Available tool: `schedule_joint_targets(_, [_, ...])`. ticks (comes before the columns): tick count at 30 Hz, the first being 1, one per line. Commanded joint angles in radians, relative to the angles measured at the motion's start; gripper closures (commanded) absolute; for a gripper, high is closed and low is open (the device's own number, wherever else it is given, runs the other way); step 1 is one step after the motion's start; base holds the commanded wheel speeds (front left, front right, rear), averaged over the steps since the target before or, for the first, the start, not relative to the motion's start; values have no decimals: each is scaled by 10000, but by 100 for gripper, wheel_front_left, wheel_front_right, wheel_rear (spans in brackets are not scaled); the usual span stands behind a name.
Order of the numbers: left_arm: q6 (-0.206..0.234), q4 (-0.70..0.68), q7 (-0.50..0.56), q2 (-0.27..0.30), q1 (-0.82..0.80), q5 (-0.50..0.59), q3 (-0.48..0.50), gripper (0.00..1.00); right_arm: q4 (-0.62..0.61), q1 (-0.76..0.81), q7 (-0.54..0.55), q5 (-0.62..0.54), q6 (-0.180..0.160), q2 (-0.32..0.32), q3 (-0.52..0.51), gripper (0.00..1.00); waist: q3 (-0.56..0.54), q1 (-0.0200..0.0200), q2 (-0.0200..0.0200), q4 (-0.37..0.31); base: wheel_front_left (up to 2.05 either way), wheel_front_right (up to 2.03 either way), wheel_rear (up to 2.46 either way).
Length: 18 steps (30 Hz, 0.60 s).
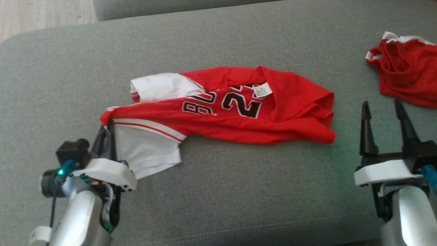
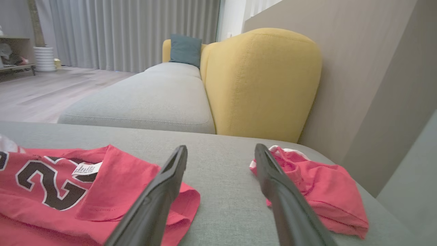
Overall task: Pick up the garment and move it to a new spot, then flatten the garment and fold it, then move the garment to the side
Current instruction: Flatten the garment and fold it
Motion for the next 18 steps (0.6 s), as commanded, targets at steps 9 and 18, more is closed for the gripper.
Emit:
schedule_joint_targets(9, [591,-1394,185,496,450,197,490,68,277,-28,124,-84,65,-27,783,0,-79,0,0,151,0,0,0])
schedule_joint_targets(18, [514,-2095,202,239,739,109,142,0,1376,-702,549,-680,65,-322,1670,0,19,0,0,391,0,0,0])
